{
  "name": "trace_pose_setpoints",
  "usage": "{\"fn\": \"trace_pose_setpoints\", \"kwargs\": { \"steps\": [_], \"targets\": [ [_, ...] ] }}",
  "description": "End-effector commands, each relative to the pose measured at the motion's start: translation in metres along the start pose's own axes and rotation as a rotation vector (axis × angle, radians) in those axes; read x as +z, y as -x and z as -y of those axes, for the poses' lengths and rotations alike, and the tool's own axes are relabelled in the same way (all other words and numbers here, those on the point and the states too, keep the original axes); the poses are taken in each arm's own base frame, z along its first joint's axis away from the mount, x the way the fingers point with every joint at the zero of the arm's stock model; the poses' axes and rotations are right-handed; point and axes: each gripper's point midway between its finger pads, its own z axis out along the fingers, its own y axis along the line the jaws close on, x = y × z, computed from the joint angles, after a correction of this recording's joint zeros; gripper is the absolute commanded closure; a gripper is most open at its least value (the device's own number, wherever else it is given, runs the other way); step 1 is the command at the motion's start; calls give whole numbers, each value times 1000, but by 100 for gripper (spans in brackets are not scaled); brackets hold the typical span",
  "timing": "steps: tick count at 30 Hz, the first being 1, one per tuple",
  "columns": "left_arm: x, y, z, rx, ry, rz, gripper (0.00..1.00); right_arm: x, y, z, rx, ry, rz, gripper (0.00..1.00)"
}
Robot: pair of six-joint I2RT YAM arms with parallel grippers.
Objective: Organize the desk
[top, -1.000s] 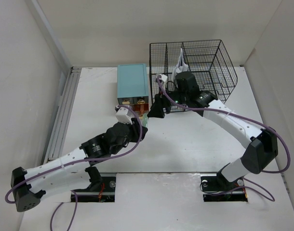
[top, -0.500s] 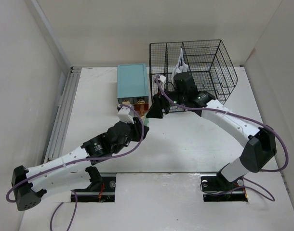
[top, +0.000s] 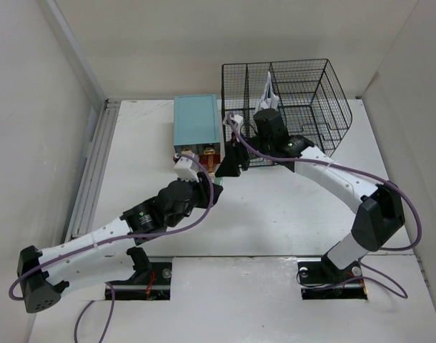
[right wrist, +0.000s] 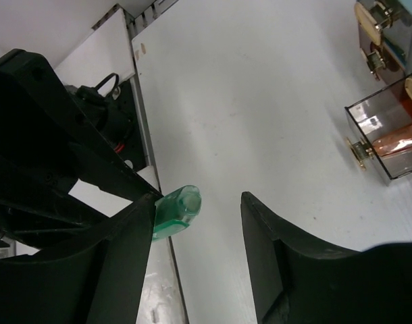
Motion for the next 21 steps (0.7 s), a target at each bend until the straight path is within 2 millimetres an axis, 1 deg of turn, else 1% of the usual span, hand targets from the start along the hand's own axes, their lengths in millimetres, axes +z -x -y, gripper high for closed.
{"fn": "trace_pose_setpoints", "kwargs": {
  "steps": [1,2,3,4,5,6,7,8,10,12,14,15,18,19,21],
  "targets": [
    [1,26,20,-25,-62,81,100,6,7,-14,-21,83,23,41],
    [1,29,22,-30,-69,89,100,7,5,-13,-20,83,23,42],
    [3,26,21,-25,-62,81,100,7,5,-15,-12,95,21,44],
    [3,28,23,-30,-70,91,100,7,7,-15,-20,97,29,45],
    [6,27,24,-29,-69,88,100,4,9,-20,-17,107,33,47],
    [6,27,24,-29,-69,88,100,5,6,-21,-16,119,30,47],
    [6,27,23,-20,-68,89,100,2,11,-24,-23,122,45,47],
    [9,26,24,-19,-67,88,100,3,7,-25,-5,130,37,50],
    [11,24,23,-16,-62,81,100,0,11,-29,-9,132,49,52],
    [13,22,21,-13,-49,80,100,-2,15,-32,-24,135,62,61],
    [13,25,21,-17,-46,93,100,-2,12,-32,-8,143,53,69],
    [13,25,21,-17,-46,94,100,-2,12,-32,-8,143,53,78],
    [15,23,20,-13,-41,87,100,-2,12,-32,-8,143,53,92],
    [15,24,19,-14,-34,93,100,-4,13,-35,-15,144,59,94],
    [15,24,19,-14,-34,93,100,-4,14,-33,-15,135,61,96]
  ]
}}
